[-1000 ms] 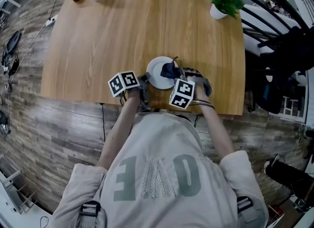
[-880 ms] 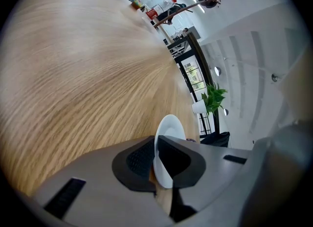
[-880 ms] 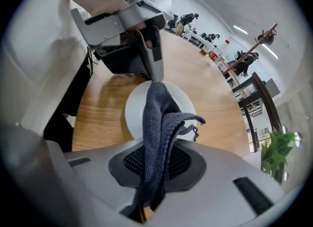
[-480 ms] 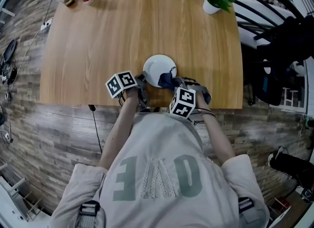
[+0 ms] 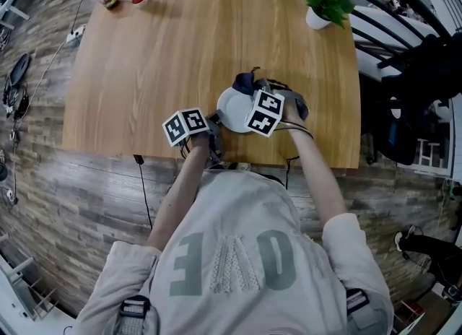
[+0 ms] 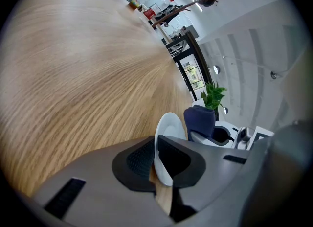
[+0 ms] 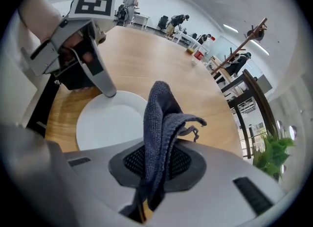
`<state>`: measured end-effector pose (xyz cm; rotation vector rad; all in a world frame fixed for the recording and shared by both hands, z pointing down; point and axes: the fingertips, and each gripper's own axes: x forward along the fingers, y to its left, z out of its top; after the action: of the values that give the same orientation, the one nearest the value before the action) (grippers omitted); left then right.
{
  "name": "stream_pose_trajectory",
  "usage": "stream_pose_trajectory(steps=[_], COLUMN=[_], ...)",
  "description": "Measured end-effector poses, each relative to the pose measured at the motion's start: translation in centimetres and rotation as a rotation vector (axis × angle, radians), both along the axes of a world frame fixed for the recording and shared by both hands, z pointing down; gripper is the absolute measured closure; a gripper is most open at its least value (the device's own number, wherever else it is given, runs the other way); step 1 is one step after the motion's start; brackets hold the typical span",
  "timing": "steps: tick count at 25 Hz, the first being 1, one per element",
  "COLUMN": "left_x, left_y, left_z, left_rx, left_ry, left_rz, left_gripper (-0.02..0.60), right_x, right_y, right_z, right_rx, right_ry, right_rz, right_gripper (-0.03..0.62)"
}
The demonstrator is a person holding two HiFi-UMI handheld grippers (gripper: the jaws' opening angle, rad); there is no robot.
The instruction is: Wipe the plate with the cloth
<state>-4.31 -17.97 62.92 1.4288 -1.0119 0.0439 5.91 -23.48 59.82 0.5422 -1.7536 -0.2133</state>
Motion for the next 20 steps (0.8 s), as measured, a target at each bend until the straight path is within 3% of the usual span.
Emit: stream_pose_trajectory(steps=[9,20], left_x=[-0.2,-0.2], left_y=[0.1,0.0], left_z=[0.0,-0.2], left_rx=[-0.004,-0.003], left_ry=[0.016,0.013], left_rz=[-0.008,-0.024], left_gripper=[0.549,0.549], right_x=[-0.9,-1.3], right_y=[1.1,9.4], right_z=[1.9,2.3], right_rx=[0.003,-0.128], right_ry=[0.058,0.038], right_rz=[-0.048,-0.135], right_gripper=[0.537,0.537])
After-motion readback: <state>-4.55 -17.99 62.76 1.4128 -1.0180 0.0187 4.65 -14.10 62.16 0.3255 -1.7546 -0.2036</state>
